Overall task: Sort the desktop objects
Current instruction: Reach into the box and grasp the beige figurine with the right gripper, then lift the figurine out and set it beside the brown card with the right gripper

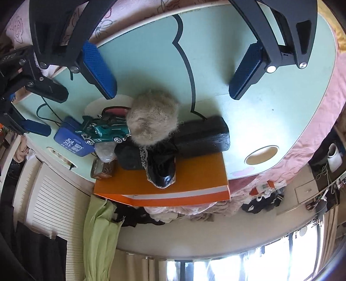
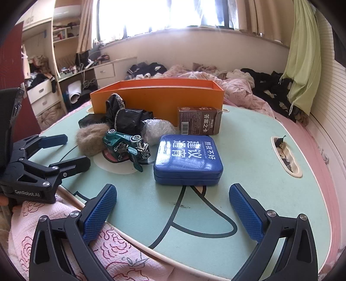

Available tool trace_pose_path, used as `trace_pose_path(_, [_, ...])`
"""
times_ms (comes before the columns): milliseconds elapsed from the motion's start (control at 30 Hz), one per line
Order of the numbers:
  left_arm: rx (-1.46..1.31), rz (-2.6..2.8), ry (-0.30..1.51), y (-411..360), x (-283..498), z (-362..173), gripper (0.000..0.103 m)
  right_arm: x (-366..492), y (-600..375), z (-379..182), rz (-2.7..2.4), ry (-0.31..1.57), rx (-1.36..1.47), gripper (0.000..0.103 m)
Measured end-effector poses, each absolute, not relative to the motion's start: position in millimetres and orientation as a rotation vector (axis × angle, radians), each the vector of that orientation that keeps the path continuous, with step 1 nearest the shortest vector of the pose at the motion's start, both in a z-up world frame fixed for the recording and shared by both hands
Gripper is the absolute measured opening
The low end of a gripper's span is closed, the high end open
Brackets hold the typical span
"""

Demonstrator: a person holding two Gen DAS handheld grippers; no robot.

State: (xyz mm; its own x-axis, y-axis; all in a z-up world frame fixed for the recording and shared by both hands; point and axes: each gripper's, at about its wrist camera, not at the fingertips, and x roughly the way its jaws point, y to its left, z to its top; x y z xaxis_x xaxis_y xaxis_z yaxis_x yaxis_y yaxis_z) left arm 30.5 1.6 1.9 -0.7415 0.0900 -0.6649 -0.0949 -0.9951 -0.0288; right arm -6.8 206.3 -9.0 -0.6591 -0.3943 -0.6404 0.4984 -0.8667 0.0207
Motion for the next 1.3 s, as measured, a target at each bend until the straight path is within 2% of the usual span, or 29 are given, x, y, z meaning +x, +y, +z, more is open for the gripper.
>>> trace_pose_path(267, [-1.074, 2.846, 0.008, 2.7, 30.7, 0.2, 0.103, -5.6, 205.3, -6.6, -2.457, 0.230, 0.916, 0.103])
trace_pose_path(333, [-1.074, 2.846, 0.010, 2.6, 30.6, 0.3, 0.103, -3.3, 204.3, 7.8, -2.442, 0.267, 0.864, 0.103])
trace_pose_path(500, [-1.071, 2.848, 0.010, 1.9, 29.4, 0.4, 0.103, -25.2, 195.8, 85.7, -2.548, 0.291, 0.671, 0.103])
trace_pose_path(567, [-1.071, 2.848, 0.010, 1.2, 29.0, 0.0, 0.103, -64.2, 181.5, 110.2, -2.534, 0.247, 0.720, 0.096])
trace_pose_path(633, [-1.070, 2.847, 0.010, 0.4, 28.5, -0.2, 0.103, -103.8, 158.4, 116.0, -2.496, 0.280, 0.819, 0.073])
trace_pose_path(667, [-1.070, 2.847, 0.010, 0.9, 28.6, -0.2, 0.103, -129.7, 141.7, 112.7, -2.468, 0.328, 0.900, 0.068])
trace_pose_path(733, [-1.069, 2.847, 0.010, 0.9, 28.6, -0.3, 0.103, -171.4, 112.6, 97.4, -2.426, 0.455, 1.047, 0.047])
trace_pose_path(800, [-1.066, 2.846, 0.009, 0.8, 28.8, -0.6, 0.103, -203.7, 86.3, 74.5, -2.378, 0.593, 1.190, 0.043])
trace_pose_path(933, [-1.058, 2.846, 0.009, 0.8, 30.4, -1.2, 0.103, -246.1, 58.5, 22.4, -2.308, 0.802, 1.384, 0.043])
trace_pose_path(1067, [-1.054, 2.845, 0.008, 1.7, 31.0, -0.9, 0.103, -260.0, 56.0, -0.6, -2.309, 0.866, 1.429, 0.043])
trace_pose_path(1167, [-1.053, 2.846, 0.009, 1.9, 31.1, -1.0, 0.103, -265.4, 56.4, -9.3, -2.318, 0.905, 1.459, 0.037])
trace_pose_path(1300, [-1.052, 2.846, 0.008, 2.5, 30.2, -1.4, 0.103, -261.2, 58.2, -3.3, -2.305, 0.829, 1.456, 0.034])
